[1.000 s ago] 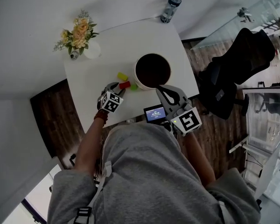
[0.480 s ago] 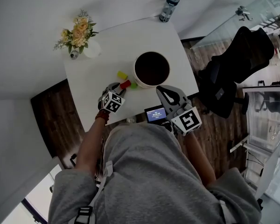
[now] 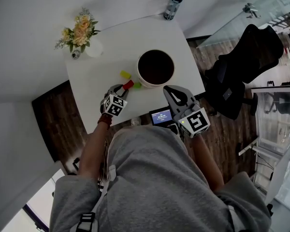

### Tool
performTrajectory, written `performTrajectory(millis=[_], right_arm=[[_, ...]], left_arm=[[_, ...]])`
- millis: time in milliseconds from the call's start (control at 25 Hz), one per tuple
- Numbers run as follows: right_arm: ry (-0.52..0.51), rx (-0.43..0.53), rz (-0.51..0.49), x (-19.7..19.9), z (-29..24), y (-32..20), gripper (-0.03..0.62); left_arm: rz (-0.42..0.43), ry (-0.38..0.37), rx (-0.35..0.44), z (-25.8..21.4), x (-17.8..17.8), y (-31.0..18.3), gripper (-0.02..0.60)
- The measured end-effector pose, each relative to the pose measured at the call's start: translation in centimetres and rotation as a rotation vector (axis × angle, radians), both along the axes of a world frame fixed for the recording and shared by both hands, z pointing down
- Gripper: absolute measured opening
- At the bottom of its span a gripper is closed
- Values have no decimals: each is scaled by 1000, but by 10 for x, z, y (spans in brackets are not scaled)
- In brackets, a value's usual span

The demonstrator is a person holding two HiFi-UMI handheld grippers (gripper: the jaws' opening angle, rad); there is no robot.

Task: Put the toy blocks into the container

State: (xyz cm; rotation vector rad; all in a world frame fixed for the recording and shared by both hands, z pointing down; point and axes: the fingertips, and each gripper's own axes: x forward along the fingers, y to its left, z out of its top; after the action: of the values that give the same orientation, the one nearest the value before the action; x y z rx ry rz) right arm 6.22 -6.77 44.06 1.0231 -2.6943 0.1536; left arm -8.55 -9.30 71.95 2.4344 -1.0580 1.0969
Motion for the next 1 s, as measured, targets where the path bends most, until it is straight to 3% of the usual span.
performTrajectory(millis=[720, 1000], right_arm=[[-24, 22, 30, 7, -2, -14, 3], [-25, 20, 40, 10, -1, -18, 3]], left_arm=[[-58, 175, 383, -190, 11, -24, 135], [-23, 203, 414, -215, 30, -30, 135]])
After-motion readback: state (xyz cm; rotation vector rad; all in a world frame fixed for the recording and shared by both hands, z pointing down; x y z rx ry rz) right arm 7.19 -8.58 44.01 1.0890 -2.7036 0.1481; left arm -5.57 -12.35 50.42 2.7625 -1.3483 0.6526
